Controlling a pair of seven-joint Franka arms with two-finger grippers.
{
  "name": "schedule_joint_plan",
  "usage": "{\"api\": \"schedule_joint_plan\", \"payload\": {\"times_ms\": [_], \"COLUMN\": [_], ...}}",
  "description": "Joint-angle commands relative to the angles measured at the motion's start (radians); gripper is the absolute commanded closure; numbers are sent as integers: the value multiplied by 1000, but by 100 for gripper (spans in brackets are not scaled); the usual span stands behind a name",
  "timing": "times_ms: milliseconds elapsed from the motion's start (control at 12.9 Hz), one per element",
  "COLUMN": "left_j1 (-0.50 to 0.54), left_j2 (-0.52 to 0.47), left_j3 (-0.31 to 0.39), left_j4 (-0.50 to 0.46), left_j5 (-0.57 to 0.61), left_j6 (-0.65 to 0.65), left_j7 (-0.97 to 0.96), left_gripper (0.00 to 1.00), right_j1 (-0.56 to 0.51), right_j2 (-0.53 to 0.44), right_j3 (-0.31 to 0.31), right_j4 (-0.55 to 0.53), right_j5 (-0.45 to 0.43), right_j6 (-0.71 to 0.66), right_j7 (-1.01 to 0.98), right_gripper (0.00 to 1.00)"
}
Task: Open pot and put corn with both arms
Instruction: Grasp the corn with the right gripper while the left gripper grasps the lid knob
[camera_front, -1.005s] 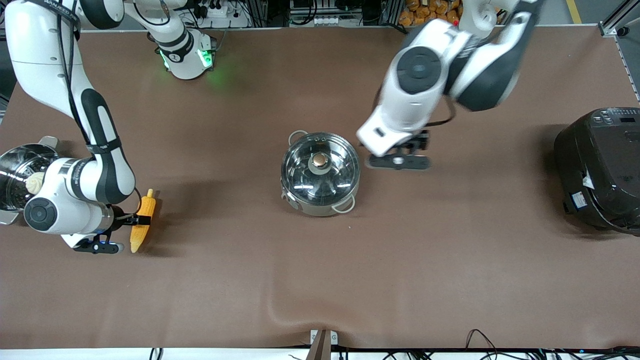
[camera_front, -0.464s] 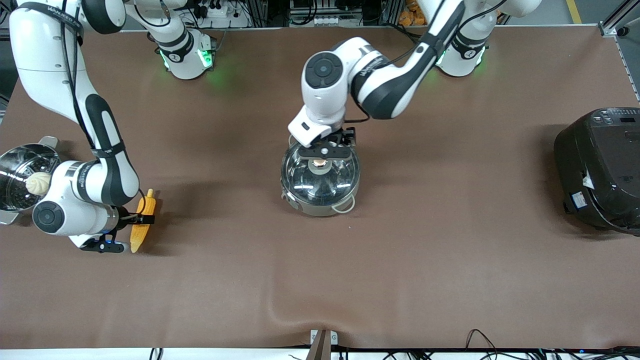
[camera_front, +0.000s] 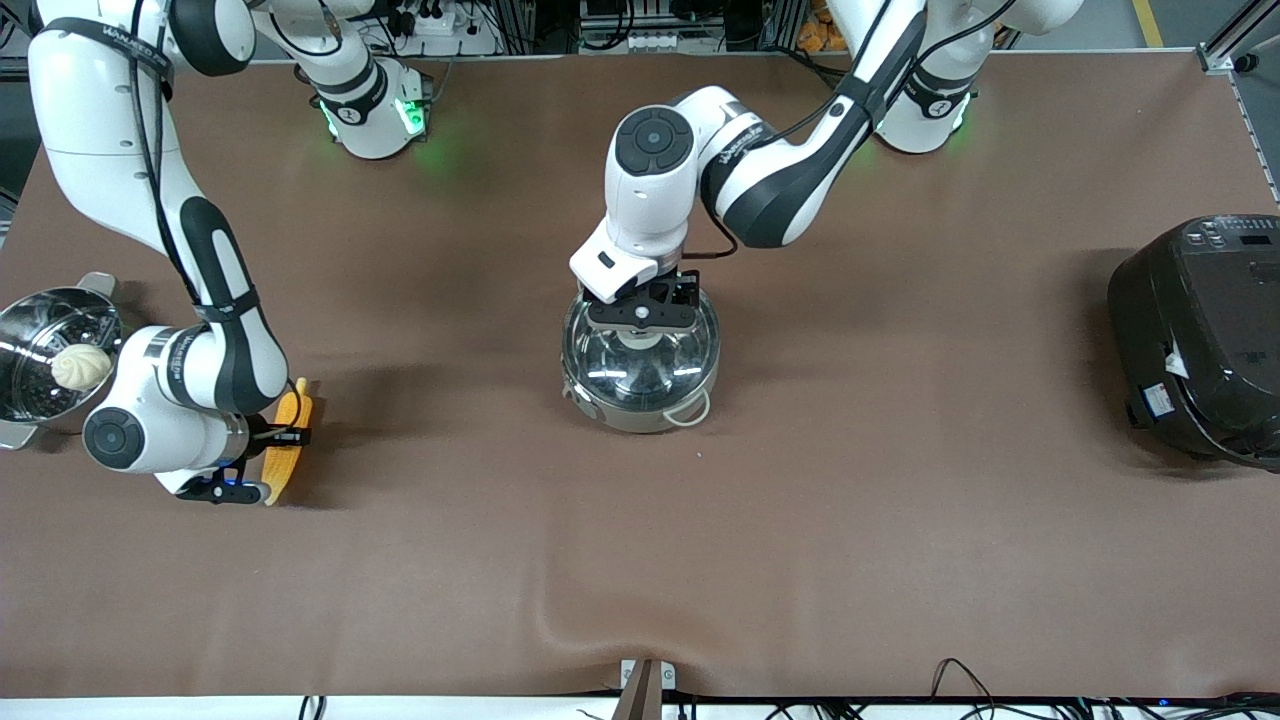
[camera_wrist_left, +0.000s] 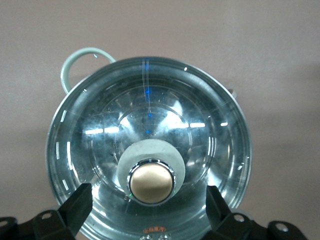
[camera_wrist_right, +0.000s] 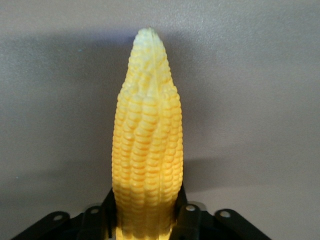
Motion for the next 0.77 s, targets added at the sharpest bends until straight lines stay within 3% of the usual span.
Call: {"api": "schedule_joint_plan", "payload": {"times_ms": [0, 155, 695], "left_j1": [-22, -39, -39], "left_j2": [55, 69, 88], "left_j3": [2, 3, 5], "left_j4": [35, 35, 49], "left_j5": [89, 101, 105], "left_j6": [10, 11, 11], "left_j7": [-6, -9, -15], "left_gripper": [0, 0, 0], "right_j1": [6, 32, 192], "right_j2": [-14, -23, -113], "right_j3": [6, 8, 9], "right_j4": [15, 62, 302], "right_j5": [19, 19, 16], "right_j6": [-4, -55, -328], "right_j7": [34, 148, 283], "right_gripper": [93, 100, 100]}}
